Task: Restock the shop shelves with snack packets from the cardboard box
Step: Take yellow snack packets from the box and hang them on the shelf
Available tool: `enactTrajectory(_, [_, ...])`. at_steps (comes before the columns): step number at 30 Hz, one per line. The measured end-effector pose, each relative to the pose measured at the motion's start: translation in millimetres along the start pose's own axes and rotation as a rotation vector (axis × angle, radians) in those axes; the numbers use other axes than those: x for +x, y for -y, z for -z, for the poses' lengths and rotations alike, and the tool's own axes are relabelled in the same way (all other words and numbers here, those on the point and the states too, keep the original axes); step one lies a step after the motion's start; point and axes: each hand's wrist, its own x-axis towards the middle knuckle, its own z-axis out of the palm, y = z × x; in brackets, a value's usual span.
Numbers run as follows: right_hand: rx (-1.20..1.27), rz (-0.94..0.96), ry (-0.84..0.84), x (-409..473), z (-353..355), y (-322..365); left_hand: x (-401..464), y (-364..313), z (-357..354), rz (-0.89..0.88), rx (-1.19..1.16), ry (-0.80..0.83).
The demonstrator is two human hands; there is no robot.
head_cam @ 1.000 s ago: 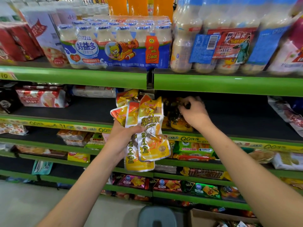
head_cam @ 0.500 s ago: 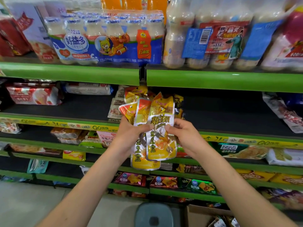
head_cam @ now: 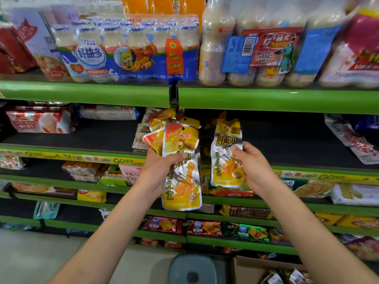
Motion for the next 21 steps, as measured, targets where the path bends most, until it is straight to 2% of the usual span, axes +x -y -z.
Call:
enactTrajectory(15, [-0.155, 0.117, 0.006, -3, 27, 3, 4, -3, 14, -0.027, 0.006, 0.003])
enactTrajectory(21, [-0.241, 0.184, -0.047, 6, 35, 6, 6, -3, 15, -0.025, 0.032, -0.021])
